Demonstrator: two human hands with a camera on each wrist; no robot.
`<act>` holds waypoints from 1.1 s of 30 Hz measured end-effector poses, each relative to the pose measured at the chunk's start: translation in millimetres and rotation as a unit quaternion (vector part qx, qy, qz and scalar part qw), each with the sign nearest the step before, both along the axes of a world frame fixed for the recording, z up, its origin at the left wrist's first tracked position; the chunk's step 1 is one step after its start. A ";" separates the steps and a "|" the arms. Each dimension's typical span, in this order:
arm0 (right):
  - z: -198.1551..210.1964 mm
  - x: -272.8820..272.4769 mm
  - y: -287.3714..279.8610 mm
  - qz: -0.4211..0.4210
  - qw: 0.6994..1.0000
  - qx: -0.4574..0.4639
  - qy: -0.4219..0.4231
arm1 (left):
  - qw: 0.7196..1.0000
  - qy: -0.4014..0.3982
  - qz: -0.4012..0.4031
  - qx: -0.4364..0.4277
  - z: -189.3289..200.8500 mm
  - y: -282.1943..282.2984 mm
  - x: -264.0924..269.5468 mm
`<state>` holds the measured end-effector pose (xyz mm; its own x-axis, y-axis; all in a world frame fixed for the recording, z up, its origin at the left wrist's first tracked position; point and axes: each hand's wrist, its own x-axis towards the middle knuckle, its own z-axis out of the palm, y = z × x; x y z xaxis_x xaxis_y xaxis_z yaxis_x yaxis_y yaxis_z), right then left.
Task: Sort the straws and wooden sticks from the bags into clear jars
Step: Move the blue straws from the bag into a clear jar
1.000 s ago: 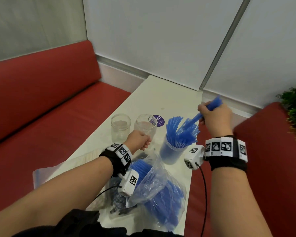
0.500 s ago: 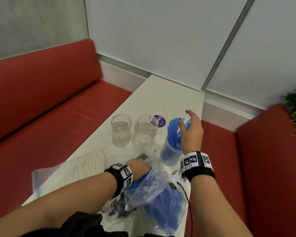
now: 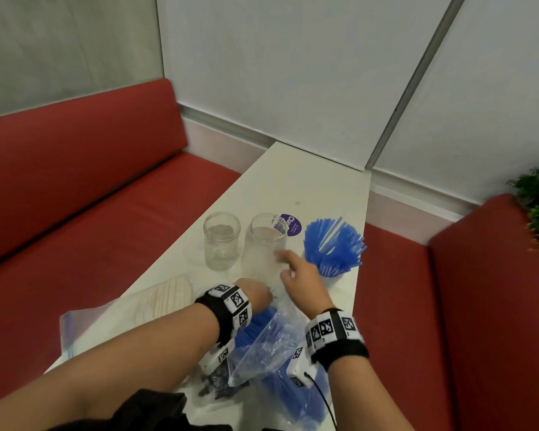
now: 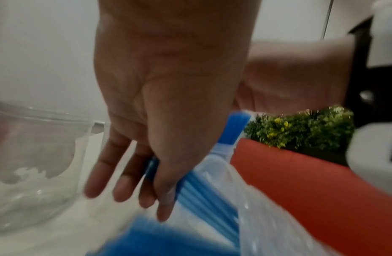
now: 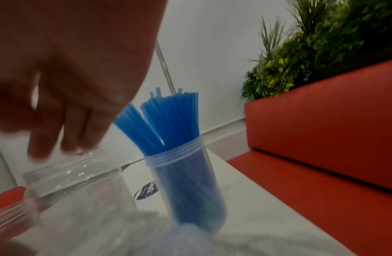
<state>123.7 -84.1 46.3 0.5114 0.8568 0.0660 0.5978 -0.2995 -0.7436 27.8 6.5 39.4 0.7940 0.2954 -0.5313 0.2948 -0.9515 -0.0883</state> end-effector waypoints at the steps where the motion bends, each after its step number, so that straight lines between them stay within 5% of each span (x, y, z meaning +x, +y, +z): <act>1: -5.3 -4.2 -0.4 0.039 0.996 -0.068 0.031 | 1.000 -0.001 0.009 -0.004 7.1 1.2 1.0; 6: -28.3 -16.5 1.0 0.100 0.968 -0.229 0.023 | 0.999 0.023 0.026 -0.013 63.9 6.6 5.5; 8: -33.3 -18.8 2.6 0.051 0.978 -0.201 0.031 | 0.999 0.010 0.035 -0.016 88.2 10.3 7.9; 13: -13.5 -31.4 5.6 -0.010 0.976 0.026 0.215 | 0.989 -0.122 -0.027 -0.073 129.7 20.4 21.2; 16: 2.0 -28.2 12.7 -0.063 0.976 0.106 0.181 | 0.971 -0.219 -0.050 -0.077 128.9 16.8 21.9; 19: 22.0 -27.1 17.1 -0.050 0.986 0.066 0.147 | 0.952 -0.301 -0.022 -0.056 118.2 13.0 22.6; 21: 35.6 -23.8 14.5 -0.019 0.980 0.061 0.189 | 0.876 -0.433 0.076 -0.199 116.2 14.8 21.5; 24: 68.8 -12.7 3.8 -0.018 0.955 0.146 0.258 | 0.640 -0.556 0.259 -0.463 114.5 26.1 19.3; 25: 82.7 -8.7 0.3 -0.009 0.952 0.167 0.257 | 0.590 -0.551 0.306 -0.504 110.9 30.3 17.3; 26: 98.0 -5.2 -0.7 0.010 0.951 0.181 0.250 | 0.567 -0.527 0.341 -0.534 106.0 33.9 14.5; 30: 156.9 -1.9 -2.1 0.075 0.947 0.216 0.225 | 0.548 -0.326 0.408 -0.654 78.9 38.9 5.7; 33: 177.5 -5.3 4.2 0.058 0.906 0.314 0.278 | 0.483 -0.215 0.405 -0.746 66.5 29.3 3.0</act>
